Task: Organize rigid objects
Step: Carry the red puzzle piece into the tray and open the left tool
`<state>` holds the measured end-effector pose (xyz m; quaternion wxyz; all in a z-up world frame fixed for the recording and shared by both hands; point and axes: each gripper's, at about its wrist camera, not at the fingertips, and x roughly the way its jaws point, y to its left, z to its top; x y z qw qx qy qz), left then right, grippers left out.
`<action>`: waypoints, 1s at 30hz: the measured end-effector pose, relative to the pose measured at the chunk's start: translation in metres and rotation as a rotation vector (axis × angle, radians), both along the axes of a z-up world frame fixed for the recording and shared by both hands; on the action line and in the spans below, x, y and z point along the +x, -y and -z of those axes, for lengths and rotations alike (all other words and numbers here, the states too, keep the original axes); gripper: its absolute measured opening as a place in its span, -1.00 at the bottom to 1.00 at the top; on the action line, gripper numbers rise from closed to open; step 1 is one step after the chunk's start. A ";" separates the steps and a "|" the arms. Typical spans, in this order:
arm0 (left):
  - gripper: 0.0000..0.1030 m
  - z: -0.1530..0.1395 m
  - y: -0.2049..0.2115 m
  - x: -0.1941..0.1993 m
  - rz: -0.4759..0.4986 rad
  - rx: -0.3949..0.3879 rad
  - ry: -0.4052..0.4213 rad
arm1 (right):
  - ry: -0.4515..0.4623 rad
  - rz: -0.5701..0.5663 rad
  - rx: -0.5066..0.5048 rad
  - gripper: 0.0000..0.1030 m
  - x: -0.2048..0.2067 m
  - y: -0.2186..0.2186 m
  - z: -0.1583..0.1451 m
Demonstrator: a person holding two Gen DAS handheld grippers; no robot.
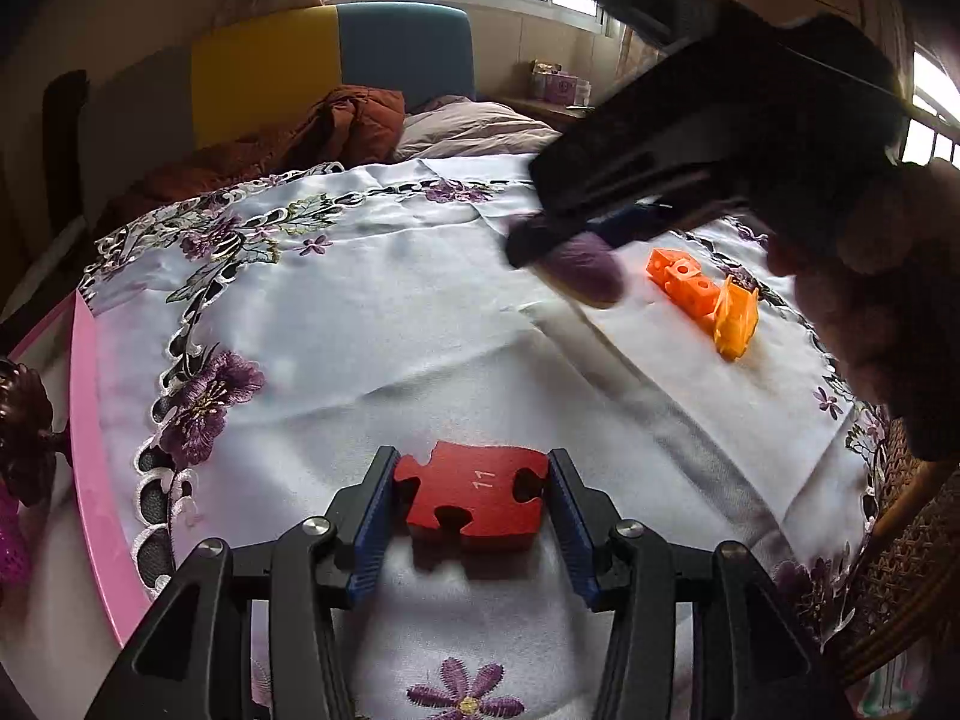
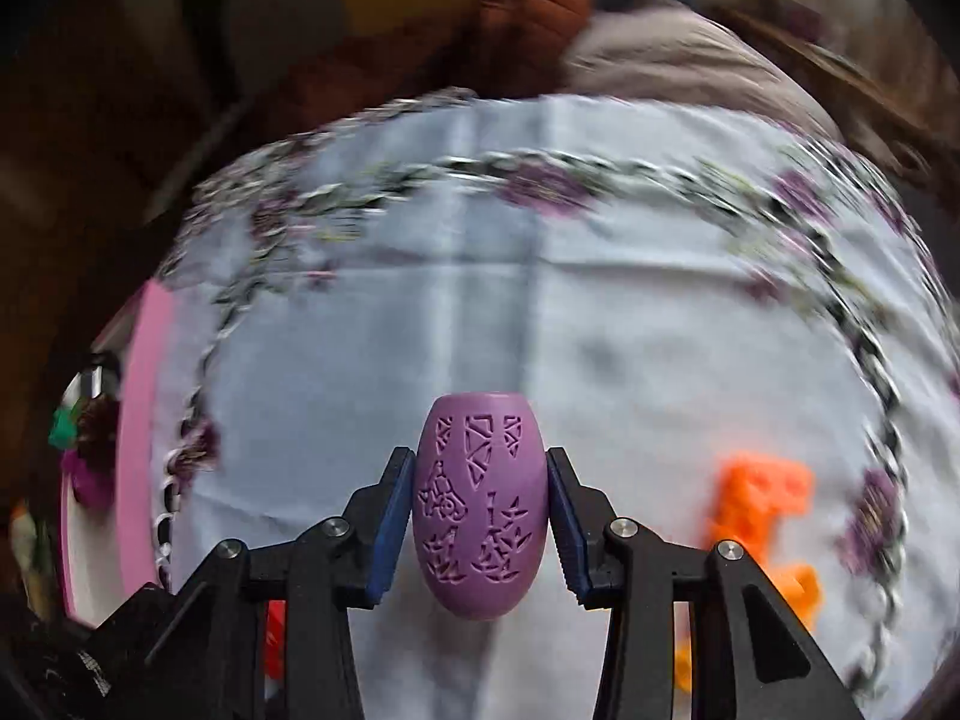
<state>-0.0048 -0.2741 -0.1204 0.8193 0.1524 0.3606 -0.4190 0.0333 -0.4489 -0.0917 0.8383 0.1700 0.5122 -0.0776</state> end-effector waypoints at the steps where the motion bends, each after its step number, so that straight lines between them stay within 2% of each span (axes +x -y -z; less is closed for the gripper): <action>1: -0.05 0.000 0.000 0.000 0.000 0.000 0.000 | -0.002 -0.024 -0.010 -0.15 0.006 -0.006 0.003; 4: -0.05 0.000 0.000 -0.001 0.000 -0.003 0.000 | -0.050 -0.056 -0.012 -0.14 0.017 -0.013 0.026; 6: -0.05 0.000 -0.001 -0.001 0.000 -0.004 -0.001 | -0.022 -0.058 -0.029 -0.14 0.018 -0.014 0.030; 20: -0.05 -0.001 0.001 -0.002 -0.007 0.005 0.003 | -0.006 -0.110 -0.091 -0.13 0.025 -0.023 0.028; 26: -0.05 -0.012 -0.005 0.000 -0.040 0.008 -0.067 | 0.013 -0.110 -0.072 -0.11 0.025 -0.020 0.029; 30: -0.05 -0.029 -0.013 -0.005 -0.058 -0.019 -0.052 | 0.015 -0.116 -0.085 -0.11 0.025 -0.021 0.029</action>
